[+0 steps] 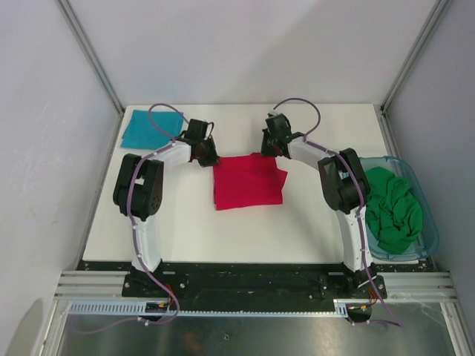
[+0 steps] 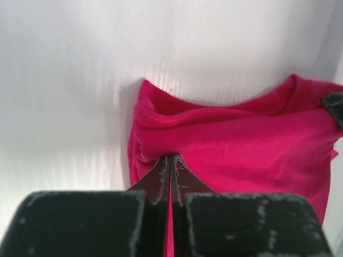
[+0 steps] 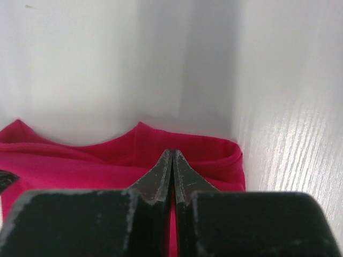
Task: Fold and stack the t-shirts
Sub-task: Smooth out wrinkles on the folded tshirt
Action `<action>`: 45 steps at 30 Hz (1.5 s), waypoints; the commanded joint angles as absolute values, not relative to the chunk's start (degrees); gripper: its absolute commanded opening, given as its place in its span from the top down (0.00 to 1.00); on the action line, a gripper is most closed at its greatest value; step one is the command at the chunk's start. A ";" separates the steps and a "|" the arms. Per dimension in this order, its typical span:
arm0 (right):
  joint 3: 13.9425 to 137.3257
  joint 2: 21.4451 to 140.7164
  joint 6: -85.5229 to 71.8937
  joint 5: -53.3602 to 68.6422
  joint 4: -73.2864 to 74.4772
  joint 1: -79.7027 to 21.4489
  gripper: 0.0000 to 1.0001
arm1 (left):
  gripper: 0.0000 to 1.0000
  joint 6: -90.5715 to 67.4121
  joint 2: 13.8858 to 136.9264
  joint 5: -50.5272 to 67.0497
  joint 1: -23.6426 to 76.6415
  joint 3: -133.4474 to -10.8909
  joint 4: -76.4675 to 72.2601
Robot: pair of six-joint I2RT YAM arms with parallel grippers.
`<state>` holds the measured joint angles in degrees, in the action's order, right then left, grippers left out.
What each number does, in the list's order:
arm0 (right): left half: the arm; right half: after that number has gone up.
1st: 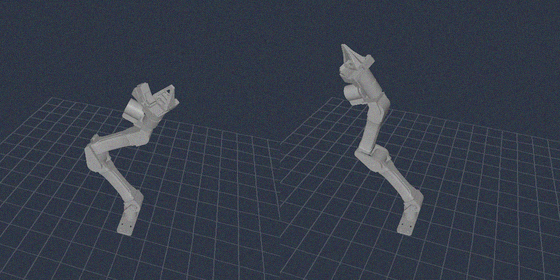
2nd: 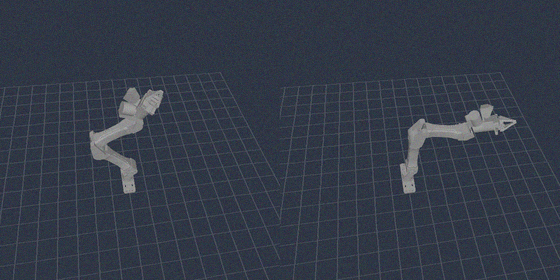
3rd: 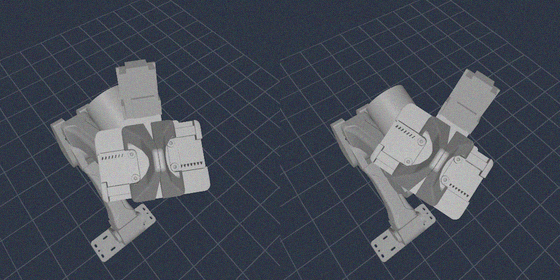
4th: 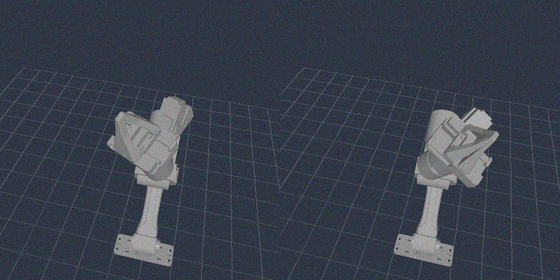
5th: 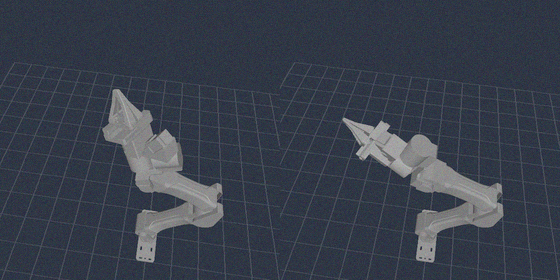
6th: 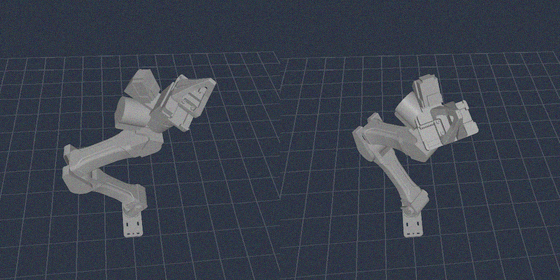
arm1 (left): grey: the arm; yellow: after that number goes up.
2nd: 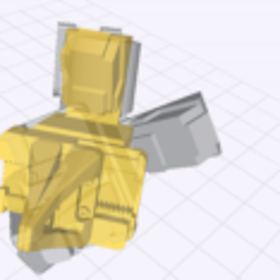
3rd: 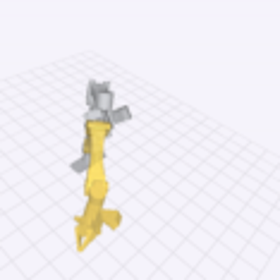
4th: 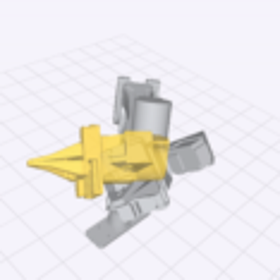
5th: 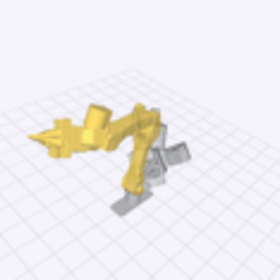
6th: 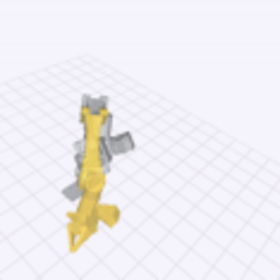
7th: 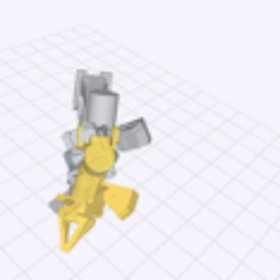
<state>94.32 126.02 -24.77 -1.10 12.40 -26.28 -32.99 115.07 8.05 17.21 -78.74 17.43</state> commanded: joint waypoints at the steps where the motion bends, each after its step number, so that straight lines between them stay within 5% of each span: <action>1: 97.99 127.30 -23.97 -2.28 14.12 -25.31 0.95 | 1.00 -32.15 116.87 5.35 15.33 -82.62 16.60; 11: 102.06 120.97 -21.93 -6.20 19.80 -25.77 0.93 | 1.00 -32.71 120.40 5.63 14.75 -84.75 16.56; 19: 92.63 116.13 -23.11 -3.12 17.78 -28.03 0.94 | 1.00 -33.62 120.97 5.42 14.60 -86.03 16.56; 45: 95.30 128.64 -30.66 3.00 16.22 -20.76 0.98 | 1.00 -32.80 123.08 6.84 14.31 -87.03 16.59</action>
<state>94.32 127.02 -28.25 2.42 16.23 -22.50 -33.52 121.73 7.81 15.11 -85.65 16.84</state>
